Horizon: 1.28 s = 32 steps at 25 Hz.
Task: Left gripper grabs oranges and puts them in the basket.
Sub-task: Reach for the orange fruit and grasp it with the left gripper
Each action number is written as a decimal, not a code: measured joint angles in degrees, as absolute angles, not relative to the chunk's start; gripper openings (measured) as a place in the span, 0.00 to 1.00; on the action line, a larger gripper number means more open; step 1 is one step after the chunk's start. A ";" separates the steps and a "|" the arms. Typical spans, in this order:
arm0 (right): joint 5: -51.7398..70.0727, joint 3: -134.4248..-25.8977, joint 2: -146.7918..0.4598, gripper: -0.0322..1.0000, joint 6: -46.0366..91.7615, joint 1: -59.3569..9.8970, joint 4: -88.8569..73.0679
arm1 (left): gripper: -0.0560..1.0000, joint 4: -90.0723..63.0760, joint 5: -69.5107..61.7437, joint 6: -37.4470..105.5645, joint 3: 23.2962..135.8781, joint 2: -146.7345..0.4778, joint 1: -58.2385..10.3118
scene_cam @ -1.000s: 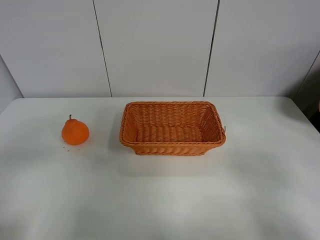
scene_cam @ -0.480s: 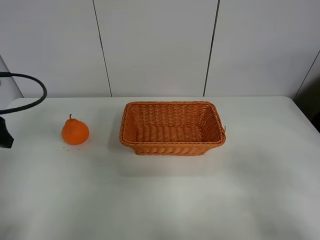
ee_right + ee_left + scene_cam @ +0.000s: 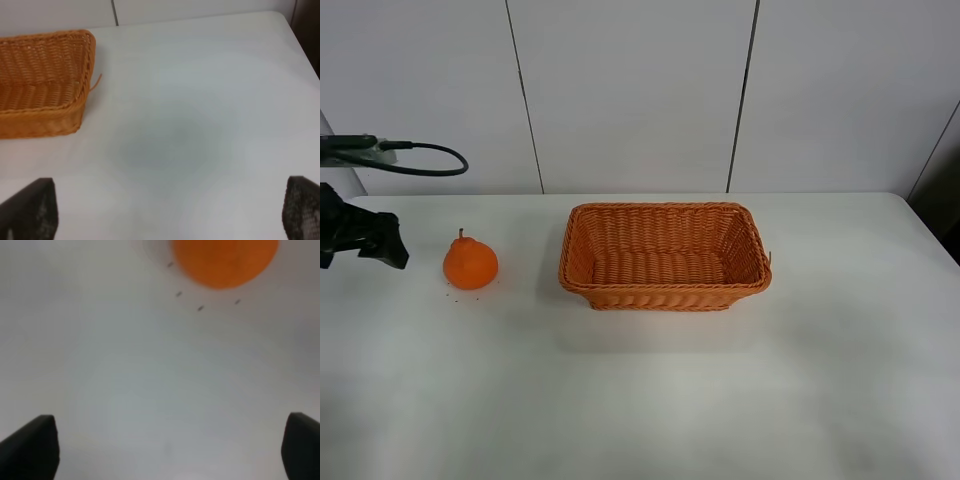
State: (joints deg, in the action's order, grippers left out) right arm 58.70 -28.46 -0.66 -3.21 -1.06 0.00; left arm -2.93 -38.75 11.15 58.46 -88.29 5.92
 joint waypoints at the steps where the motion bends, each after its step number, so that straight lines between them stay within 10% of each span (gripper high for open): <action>1: 58.70 -28.46 -0.66 0.70 -3.21 -1.06 0.00 | 0.99 -2.93 -38.75 11.15 58.46 -88.29 5.92; 32: 58.70 -28.46 -0.66 0.70 -3.21 -1.06 0.00 | 0.99 -3.43 -34.78 17.25 79.58 -120.64 0.41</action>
